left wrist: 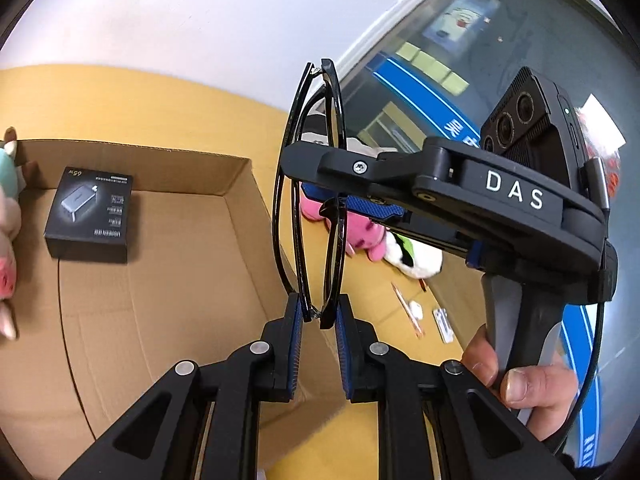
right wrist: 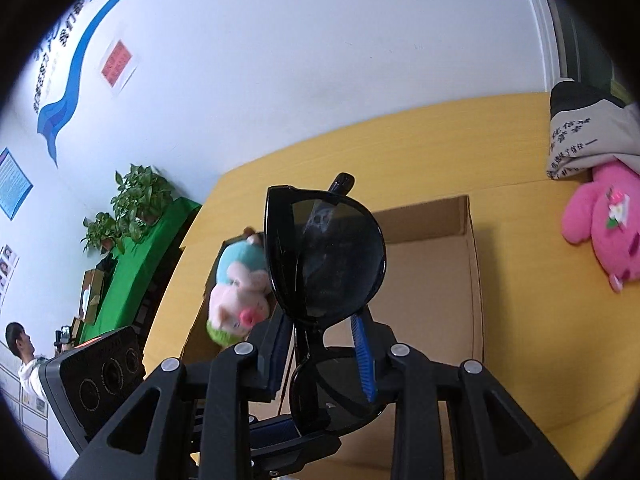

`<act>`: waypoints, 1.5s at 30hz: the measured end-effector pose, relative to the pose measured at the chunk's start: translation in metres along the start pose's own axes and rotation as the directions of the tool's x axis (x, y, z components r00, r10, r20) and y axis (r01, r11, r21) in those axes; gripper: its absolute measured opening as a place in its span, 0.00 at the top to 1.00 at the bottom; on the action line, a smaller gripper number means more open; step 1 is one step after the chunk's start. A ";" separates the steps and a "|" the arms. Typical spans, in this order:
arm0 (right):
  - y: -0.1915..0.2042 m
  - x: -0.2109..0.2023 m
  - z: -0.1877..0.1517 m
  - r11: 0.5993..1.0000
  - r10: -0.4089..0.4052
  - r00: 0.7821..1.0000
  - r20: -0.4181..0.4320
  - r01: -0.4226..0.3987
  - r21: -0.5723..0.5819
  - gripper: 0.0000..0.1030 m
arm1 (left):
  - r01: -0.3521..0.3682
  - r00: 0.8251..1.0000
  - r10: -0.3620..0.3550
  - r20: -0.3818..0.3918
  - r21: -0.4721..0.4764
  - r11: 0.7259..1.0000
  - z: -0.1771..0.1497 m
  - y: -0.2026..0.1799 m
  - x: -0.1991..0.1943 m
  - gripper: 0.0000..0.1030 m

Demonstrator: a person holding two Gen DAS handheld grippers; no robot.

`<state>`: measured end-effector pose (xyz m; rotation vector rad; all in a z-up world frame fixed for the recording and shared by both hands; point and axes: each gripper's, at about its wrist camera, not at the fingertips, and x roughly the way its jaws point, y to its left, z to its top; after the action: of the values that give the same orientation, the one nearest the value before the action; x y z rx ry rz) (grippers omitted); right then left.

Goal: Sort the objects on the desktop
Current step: 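Lift the sunglasses with the left tool and carry them over the box, then open the left tool to drop the sunglasses into the box, withdraw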

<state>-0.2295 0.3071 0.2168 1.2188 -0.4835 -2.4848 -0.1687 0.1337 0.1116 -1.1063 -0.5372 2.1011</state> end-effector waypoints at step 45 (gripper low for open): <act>-0.065 0.132 0.002 0.984 -0.176 0.963 -0.204 0.181 0.006 0.22 | -0.261 0.965 0.253 -0.065 -0.207 0.943 0.010 0.103 0.049 0.18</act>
<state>-0.3173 0.3073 0.0985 1.5685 -0.3653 -2.4675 -0.2363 0.1003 0.0252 -1.4008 -0.6426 2.2797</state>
